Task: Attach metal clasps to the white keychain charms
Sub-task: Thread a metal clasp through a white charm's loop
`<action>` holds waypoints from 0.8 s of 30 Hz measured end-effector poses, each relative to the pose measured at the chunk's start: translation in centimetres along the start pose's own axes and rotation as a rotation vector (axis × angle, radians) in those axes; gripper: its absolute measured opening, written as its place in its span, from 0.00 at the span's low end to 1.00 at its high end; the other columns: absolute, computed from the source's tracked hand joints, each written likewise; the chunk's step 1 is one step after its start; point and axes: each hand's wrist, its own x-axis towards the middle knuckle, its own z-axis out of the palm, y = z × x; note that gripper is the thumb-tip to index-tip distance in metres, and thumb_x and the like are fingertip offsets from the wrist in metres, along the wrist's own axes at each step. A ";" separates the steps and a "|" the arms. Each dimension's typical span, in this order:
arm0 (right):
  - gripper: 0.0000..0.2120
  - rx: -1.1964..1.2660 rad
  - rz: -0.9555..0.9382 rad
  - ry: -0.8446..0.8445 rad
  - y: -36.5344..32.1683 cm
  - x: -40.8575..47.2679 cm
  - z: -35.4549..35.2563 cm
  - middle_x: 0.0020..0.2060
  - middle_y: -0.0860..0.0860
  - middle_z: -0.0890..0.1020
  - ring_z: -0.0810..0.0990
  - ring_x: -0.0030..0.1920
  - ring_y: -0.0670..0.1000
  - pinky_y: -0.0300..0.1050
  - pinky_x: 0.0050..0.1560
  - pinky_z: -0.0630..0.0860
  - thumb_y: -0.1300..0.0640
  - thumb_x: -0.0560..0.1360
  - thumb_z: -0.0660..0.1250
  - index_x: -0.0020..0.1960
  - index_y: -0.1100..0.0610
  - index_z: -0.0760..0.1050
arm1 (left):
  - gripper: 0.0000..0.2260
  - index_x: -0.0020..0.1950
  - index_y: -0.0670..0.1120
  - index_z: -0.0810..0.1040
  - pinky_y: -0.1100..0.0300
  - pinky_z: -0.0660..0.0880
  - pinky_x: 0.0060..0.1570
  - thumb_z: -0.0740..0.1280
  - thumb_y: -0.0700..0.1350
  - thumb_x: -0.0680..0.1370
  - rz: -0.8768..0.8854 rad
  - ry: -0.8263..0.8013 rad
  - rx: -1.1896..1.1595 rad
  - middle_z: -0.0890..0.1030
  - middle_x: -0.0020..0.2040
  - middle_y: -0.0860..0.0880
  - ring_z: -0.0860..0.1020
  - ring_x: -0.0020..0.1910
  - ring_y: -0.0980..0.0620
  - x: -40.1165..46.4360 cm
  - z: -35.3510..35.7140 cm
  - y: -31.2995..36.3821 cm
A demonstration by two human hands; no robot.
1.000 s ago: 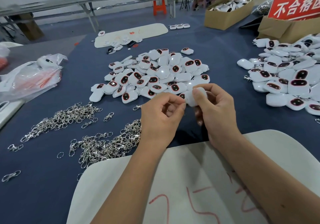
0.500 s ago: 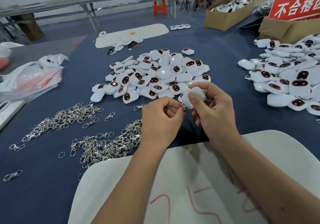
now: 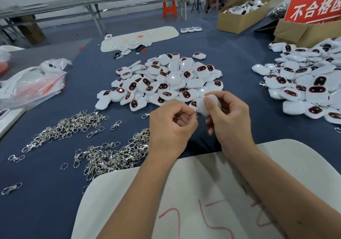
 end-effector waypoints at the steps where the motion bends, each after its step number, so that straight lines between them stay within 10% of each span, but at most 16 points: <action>1: 0.04 0.004 0.010 0.001 0.1 0.0 0.0 0.28 0.50 0.78 0.73 0.25 0.49 0.41 0.24 0.72 0.57 0.82 0.70 0.50 0.56 0.82 | 0.07 0.37 0.42 0.81 0.68 0.71 0.33 0.72 0.31 0.70 0.025 -0.001 0.003 0.79 0.32 0.53 0.74 0.31 0.59 0.0 0.0 0.0; 14: 0.08 0.024 0.142 -0.049 0.3 0.6 -0.2 0.28 0.51 0.76 0.69 0.24 0.48 0.37 0.22 0.64 0.53 0.79 0.72 0.43 0.55 0.83 | 0.08 0.38 0.42 0.81 0.66 0.73 0.38 0.71 0.29 0.71 0.212 -0.008 0.043 0.78 0.35 0.52 0.77 0.36 0.52 -0.1 -0.1 0.0; 24: 0.04 0.110 0.062 0.026 0.6 0.4 -0.1 0.31 0.48 0.79 0.74 0.27 0.48 0.40 0.23 0.69 0.51 0.78 0.71 0.50 0.51 0.80 | 0.08 0.39 0.46 0.81 0.70 0.71 0.34 0.72 0.33 0.73 -0.031 0.026 0.023 0.80 0.36 0.54 0.75 0.32 0.59 0.0 0.4 0.0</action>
